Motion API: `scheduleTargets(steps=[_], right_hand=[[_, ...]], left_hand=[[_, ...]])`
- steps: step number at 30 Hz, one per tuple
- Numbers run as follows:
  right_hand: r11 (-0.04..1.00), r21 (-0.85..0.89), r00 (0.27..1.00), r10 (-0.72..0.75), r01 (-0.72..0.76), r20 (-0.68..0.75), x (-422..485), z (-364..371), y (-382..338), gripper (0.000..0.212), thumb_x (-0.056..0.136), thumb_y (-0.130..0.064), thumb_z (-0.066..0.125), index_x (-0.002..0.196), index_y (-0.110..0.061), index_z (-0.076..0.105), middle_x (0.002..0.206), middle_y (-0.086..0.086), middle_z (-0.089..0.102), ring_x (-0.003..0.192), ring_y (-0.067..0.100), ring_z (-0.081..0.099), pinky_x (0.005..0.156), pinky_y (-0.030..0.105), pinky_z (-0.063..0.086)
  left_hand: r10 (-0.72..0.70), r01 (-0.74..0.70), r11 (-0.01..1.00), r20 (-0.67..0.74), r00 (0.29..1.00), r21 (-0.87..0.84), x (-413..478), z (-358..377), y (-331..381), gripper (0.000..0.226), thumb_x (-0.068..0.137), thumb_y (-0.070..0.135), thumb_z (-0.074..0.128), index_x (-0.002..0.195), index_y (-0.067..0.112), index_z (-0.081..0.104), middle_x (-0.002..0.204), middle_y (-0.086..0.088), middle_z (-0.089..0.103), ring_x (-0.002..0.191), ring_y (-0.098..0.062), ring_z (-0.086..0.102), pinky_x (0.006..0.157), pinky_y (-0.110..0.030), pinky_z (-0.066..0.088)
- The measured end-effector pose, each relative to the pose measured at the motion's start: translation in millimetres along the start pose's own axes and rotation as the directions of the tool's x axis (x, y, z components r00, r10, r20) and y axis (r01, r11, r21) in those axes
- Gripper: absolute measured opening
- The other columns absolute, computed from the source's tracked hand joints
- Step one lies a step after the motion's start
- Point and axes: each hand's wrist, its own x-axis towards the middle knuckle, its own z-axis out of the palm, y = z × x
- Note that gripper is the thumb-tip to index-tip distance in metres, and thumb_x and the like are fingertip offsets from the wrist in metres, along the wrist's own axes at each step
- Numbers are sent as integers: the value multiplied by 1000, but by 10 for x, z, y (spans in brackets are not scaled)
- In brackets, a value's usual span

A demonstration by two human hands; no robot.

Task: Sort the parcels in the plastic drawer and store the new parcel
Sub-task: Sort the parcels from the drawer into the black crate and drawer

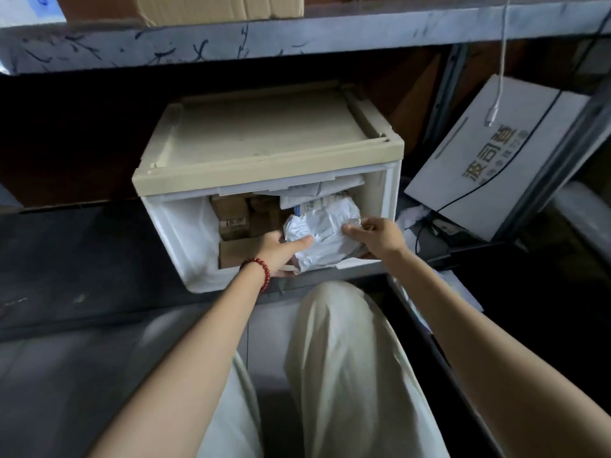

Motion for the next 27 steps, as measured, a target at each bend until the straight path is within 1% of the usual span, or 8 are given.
scheduleTargets(steps=[4, 7, 10, 14, 16, 20, 24, 27], right_hand=[[987, 135, 993, 95, -85, -73, -87, -649, 272, 28, 79, -30, 79, 71, -14, 57, 69, 1, 59, 60, 18, 62, 55, 32, 58], [965, 238, 980, 148, -113, -136, -177, -1068, 498, 25, 81, -28, 77, 80, -12, 57, 77, 2, 62, 65, 16, 63, 49, 26, 55], [945, 285, 965, 210, -158, -160, -281, -1369, 743, 26, 86, -29, 71, 95, -10, 56, 85, 3, 62, 71, 17, 65, 54, 33, 60], [917, 354, 927, 282, -185, -247, -382, -1657, 1089, 20, 90, -26, 68, 92, -12, 54, 95, 9, 61, 78, 22, 66, 55, 37, 60], [903, 384, 908, 312, -192, -280, -412, -1757, 1241, 18, 91, -24, 67, 86, -14, 52, 97, 11, 60, 81, 23, 65, 53, 36, 60], [882, 417, 880, 363, -219, -305, -468, -1867, 1495, 17, 92, -24, 65, 87, -15, 51, 99, 8, 60, 85, 21, 64, 53, 34, 58], [881, 383, 836, 418, -278, -356, -587, -1862, 1826, 17, 92, -27, 64, 95, -15, 53, 100, 5, 62, 88, 21, 65, 55, 32, 56], [847, 418, 781, 492, -328, -385, -686, -1851, 2127, 18, 93, -27, 63, 102, -14, 54, 105, 6, 62, 93, 23, 64, 62, 37, 58]], left_hand=[[108, -118, 987, 97, 989, 106, 35, 568, 229, 28, 82, 23, 75, 103, 11, 61, 88, 1, 65, 72, -11, 61, 56, -19, 53], [83, -113, 982, 196, 977, 148, 33, 1010, 357, 27, 82, 23, 75, 102, 13, 59, 88, 3, 64, 67, -9, 61, 67, -29, 55], [52, -99, 979, 252, 966, 180, 61, 1427, 361, 18, 83, 16, 73, 91, 15, 56, 94, -3, 62, 84, -17, 62, 76, -36, 55], [111, -199, 929, 277, 954, 313, 127, 1910, 235, 33, 75, 33, 77, 98, 19, 60, 108, -5, 65, 101, -25, 63, 87, -43, 55], [119, -223, 903, 284, 951, 368, 147, 2118, 152, 51, 74, 38, 76, 117, 19, 57, 117, -6, 62, 105, -25, 62, 89, -43, 54], [132, -243, 887, 287, 949, 394, 165, 2417, -18, 60, 79, 30, 75, 128, 15, 44, 124, -7, 56, 105, -26, 61, 87, -42, 54], [109, -342, 741, 400, 910, 577, 131, 2621, -209, 57, 82, 30, 70, 128, 20, 37, 102, -4, 55, 90, -24, 55, 74, -27, 43], [134, -474, 662, 530, 837, 580, 63, 2816, -299, 60, 85, 22, 63, 135, 29, 31, 88, -4, 48, 78, -28, 52, 67, -29, 38]])
